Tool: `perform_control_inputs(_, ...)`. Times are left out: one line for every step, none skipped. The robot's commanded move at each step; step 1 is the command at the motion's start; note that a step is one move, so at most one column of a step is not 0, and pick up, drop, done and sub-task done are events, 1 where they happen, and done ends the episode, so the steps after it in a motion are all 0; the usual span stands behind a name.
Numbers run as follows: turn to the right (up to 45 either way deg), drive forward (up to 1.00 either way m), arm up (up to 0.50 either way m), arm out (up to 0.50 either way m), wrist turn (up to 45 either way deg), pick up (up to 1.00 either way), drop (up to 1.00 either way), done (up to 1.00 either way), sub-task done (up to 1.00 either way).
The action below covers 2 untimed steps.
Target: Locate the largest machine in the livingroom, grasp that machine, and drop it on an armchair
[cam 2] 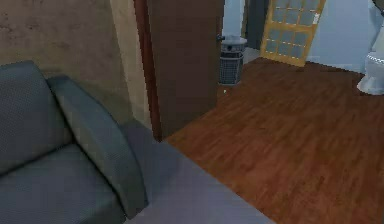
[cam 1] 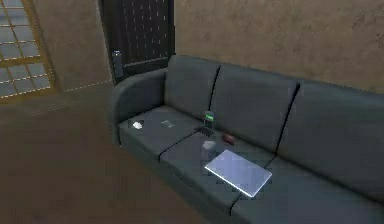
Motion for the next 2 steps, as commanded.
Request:
perform_control_inputs(-21.0,0.00,0.00,0.00,0.0,0.00,0.00,0.00,0.00)
perform_control_inputs(0.0,0.65,0.00,0.00,0.0,0.00,0.00,0.00,0.00)
